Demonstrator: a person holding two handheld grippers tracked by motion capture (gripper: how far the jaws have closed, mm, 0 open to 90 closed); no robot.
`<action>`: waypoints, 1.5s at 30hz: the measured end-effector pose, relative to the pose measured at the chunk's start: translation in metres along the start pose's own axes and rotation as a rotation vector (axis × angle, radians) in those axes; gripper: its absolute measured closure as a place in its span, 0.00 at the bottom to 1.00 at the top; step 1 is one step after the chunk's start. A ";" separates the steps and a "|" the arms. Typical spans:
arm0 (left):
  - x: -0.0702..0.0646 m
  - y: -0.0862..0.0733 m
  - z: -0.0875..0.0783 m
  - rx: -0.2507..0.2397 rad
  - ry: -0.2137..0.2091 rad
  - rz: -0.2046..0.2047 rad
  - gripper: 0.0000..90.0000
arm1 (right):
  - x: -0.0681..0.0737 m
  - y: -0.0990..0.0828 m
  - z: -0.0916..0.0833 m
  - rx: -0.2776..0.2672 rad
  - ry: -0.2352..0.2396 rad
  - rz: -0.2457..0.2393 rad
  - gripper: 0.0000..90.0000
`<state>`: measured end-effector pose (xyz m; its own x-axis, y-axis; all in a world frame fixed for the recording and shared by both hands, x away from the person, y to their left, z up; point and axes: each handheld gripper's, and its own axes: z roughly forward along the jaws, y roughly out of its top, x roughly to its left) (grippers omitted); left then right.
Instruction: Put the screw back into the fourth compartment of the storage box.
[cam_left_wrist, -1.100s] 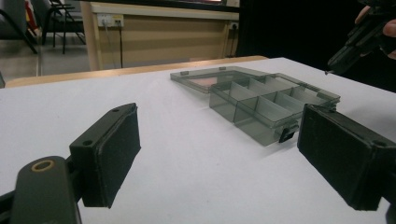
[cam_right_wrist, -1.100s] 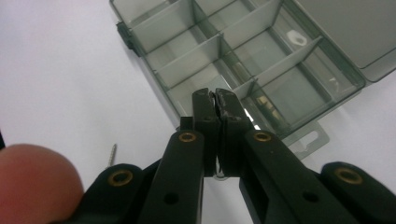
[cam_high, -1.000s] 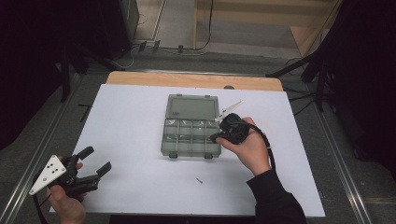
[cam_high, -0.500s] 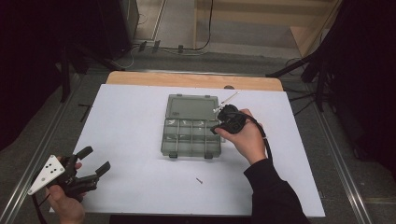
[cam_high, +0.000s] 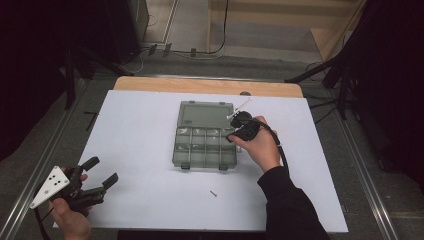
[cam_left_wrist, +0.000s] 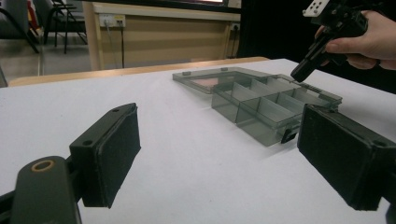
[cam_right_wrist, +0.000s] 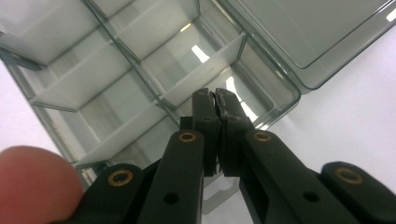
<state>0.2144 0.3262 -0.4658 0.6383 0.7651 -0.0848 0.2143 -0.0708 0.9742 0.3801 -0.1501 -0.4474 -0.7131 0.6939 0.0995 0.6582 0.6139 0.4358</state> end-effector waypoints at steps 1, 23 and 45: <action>0.000 0.000 0.000 -0.002 0.000 -0.002 0.15 | -0.001 0.000 0.001 -0.003 -0.003 -0.003 1.00; 0.000 0.000 0.000 -0.003 0.001 -0.001 0.15 | 0.010 -0.003 -0.011 -0.055 0.043 0.008 0.55; -0.002 0.000 0.001 0.001 -0.001 0.004 0.15 | 0.052 -0.041 -0.027 -0.152 -0.013 0.051 0.20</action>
<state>0.2138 0.3245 -0.4656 0.6398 0.7642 -0.0816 0.2131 -0.0744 0.9742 0.3100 -0.1496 -0.4354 -0.6756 0.7284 0.1142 0.6491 0.5143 0.5605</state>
